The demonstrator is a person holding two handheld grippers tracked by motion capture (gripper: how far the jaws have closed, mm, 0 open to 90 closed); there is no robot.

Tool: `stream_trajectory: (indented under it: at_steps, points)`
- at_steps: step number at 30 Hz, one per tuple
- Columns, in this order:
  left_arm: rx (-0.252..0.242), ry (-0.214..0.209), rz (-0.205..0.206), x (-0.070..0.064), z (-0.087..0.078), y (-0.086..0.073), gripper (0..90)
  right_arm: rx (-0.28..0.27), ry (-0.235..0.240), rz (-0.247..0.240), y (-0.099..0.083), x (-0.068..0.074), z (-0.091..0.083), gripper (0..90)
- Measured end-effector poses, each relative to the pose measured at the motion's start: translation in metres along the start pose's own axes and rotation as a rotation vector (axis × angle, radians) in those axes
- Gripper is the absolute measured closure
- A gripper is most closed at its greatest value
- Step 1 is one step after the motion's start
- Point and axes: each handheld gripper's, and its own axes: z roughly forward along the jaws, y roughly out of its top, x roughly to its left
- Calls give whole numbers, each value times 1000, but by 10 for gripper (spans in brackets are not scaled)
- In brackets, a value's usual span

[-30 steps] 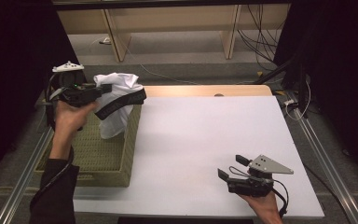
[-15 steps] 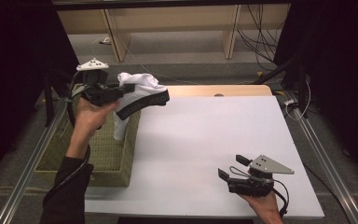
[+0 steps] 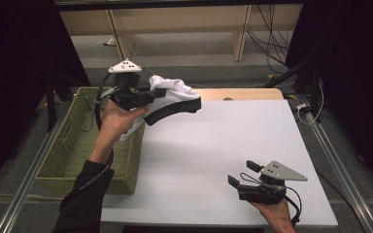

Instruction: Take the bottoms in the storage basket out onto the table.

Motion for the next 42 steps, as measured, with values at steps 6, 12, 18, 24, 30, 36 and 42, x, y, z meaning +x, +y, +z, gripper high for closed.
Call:
stream_trajectory:
  at_steps: [6, 12, 18, 24, 30, 36, 42]
  points:
    - [-4, -58, 20, -17, 9, 6, 782, -8, 1, 2, 0, 0, 0, 169]
    - [-9, -140, 13, -32, 19, 8, 782, -5, -6, -6, 1, -1, -2, 169]
    - [-1, -160, 23, -40, 25, 9, 782, -14, -6, -2, 1, -1, -2, 169]
    - [10, -196, -1, -44, 37, 7, 782, -16, -10, -3, 2, -2, -4, 169]
    - [31, -220, 12, -56, 49, 5, 781, -19, -17, -1, 2, -3, -6, 169]
    - [64, -224, 20, -62, 59, -2, 781, -26, -15, 3, 2, -3, -6, 169]
    - [79, -231, -10, -56, 65, -15, 782, -25, -15, 6, 2, -3, -6, 169]
